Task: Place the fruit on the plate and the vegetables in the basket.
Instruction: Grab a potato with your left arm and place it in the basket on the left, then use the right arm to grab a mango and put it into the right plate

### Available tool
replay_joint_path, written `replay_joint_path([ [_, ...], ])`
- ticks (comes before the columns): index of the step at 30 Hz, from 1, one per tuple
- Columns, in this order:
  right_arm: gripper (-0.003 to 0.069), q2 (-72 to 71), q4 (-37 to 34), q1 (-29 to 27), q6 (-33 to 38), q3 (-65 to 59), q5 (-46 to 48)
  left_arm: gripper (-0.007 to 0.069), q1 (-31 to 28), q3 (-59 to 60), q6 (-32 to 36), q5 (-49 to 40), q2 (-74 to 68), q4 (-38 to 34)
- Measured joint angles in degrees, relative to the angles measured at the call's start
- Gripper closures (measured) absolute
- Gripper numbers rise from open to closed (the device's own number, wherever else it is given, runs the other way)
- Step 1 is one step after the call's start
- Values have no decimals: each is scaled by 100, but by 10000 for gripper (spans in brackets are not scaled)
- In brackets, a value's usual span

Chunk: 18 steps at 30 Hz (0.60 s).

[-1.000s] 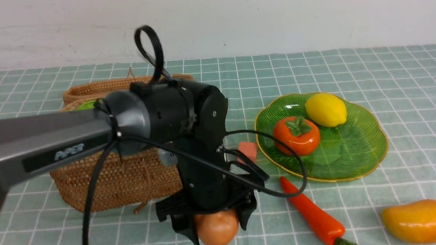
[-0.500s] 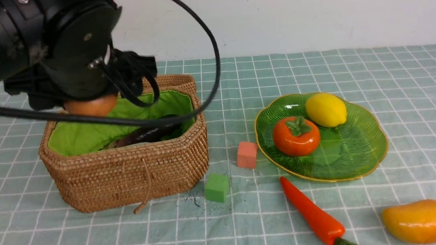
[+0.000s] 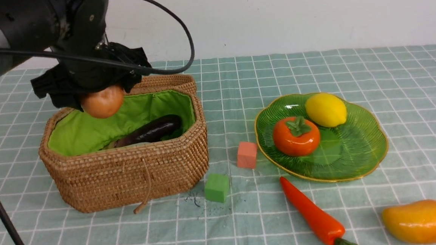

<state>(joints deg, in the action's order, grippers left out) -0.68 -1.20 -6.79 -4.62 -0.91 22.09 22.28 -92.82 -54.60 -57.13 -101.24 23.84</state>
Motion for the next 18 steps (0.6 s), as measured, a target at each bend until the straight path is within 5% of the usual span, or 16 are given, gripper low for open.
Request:
replay_joint_path([
  [13, 415, 0, 0, 0, 0, 0, 0, -31, 0, -5, 118, -555, -72, -230],
  [18, 415, 0, 0, 0, 0, 0, 0, 36, -6, -21, 767, -1014, -72, -866],
])
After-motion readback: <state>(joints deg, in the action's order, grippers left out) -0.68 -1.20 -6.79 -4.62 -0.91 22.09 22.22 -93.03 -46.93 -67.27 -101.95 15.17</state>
